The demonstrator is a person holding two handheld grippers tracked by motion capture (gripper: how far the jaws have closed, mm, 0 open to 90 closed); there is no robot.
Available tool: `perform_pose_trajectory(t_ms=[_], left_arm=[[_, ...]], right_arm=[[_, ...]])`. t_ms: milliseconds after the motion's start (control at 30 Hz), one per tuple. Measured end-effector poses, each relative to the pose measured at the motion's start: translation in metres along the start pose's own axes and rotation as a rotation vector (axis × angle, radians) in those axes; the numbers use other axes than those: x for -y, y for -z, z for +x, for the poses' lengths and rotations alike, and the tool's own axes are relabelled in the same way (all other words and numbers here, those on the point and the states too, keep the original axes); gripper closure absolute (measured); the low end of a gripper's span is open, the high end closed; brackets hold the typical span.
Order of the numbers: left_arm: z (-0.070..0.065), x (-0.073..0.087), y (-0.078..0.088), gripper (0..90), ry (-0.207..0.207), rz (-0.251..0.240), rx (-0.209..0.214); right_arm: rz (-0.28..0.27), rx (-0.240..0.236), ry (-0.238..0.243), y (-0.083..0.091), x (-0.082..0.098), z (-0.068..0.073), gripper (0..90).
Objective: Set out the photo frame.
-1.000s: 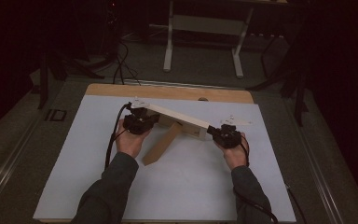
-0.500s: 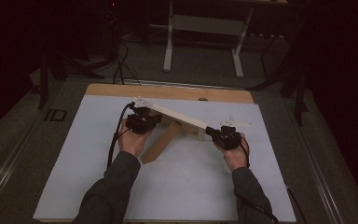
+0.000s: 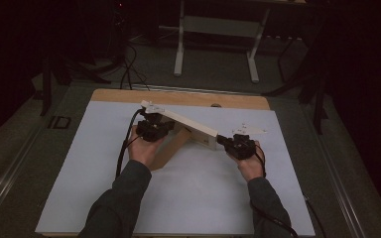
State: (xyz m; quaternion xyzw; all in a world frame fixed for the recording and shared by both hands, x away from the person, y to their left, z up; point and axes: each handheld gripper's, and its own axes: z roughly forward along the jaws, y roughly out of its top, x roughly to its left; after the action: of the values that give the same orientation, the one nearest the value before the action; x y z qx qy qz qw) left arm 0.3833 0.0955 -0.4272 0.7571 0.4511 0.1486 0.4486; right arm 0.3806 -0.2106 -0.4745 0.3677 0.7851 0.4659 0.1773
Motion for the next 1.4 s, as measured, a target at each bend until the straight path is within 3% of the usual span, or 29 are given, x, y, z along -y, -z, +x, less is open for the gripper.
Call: perform_pose_trajectory(t_ms=[533, 1133, 1400], left_arm=[[-0.006, -0.004, 0.001, 90.0, 0.002, -0.005, 0.028], [-0.02, -0.005, -0.003, 90.0, -0.04, 0.012, 0.045], [-0.021, -0.005, -0.005, 90.0, -0.04, 0.014, 0.055]], right_arm=[[0.012, -0.024, 0.019, 0.0, -0.001, 0.003, 89.9], [0.014, -0.043, 0.045, 0.001, -0.001, 0.007, 89.9], [0.015, -0.056, 0.058, 0.001, -0.001, 0.01, 89.9]])
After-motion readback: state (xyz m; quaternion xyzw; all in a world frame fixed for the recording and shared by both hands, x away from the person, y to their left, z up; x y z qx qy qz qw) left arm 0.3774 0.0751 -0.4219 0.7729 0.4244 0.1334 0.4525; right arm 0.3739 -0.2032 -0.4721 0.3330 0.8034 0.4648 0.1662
